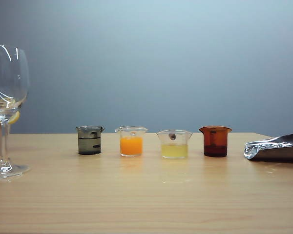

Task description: Pick up the ice scoop on the desk filled with ice cubes, pour the ice into the goblet, and finally put the scoop back on the table.

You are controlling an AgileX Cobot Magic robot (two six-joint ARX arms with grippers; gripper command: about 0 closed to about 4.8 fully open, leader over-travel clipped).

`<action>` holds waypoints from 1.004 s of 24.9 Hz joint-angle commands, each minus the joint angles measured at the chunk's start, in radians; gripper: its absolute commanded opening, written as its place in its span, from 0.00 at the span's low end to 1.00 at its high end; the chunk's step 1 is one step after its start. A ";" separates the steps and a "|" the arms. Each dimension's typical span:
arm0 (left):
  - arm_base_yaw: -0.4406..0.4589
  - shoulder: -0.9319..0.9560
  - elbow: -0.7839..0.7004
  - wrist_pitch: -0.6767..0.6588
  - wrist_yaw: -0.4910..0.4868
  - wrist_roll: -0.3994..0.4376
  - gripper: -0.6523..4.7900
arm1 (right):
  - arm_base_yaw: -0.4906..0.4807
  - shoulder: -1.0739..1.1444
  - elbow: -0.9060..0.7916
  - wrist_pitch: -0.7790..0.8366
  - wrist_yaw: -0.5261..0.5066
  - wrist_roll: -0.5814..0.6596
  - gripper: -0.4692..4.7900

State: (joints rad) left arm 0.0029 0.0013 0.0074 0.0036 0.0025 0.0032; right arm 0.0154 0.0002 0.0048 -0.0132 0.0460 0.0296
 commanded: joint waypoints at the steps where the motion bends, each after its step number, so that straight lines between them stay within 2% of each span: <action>1: 0.000 0.000 0.002 0.013 -0.003 0.000 0.11 | 0.000 0.001 0.001 0.018 0.001 0.003 0.08; 6: 0.000 0.000 0.003 0.014 -0.002 -0.003 0.11 | 0.001 0.002 0.005 0.018 -0.001 0.004 0.08; 8: 0.000 0.000 0.024 0.016 -0.003 -0.051 0.11 | 0.001 0.002 0.039 0.010 -0.003 0.004 0.08; 9: 0.000 0.000 0.052 0.009 -0.003 -0.114 0.11 | 0.001 0.002 0.071 0.003 -0.001 0.005 0.08; 11: 0.000 0.002 0.108 -0.029 -0.003 -0.178 0.11 | 0.000 0.009 0.143 -0.030 0.005 0.048 0.08; 15: 0.000 0.054 0.271 -0.105 0.004 -0.180 0.11 | 0.000 0.110 0.300 -0.048 0.005 0.050 0.08; 20: 0.000 0.174 0.432 -0.143 0.068 -0.175 0.11 | 0.000 0.253 0.439 -0.034 0.032 0.058 0.08; 23: 0.000 0.269 0.533 -0.208 0.098 -0.158 0.11 | 0.000 0.348 0.517 -0.035 0.069 0.122 0.08; 25: -0.001 0.330 0.599 -0.254 0.130 -0.114 0.11 | 0.000 0.405 0.558 -0.035 0.068 0.163 0.08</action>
State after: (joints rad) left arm 0.0029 0.2928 0.5644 -0.2066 0.0963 -0.1555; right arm 0.0154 0.3695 0.5335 -0.0559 0.1074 0.1387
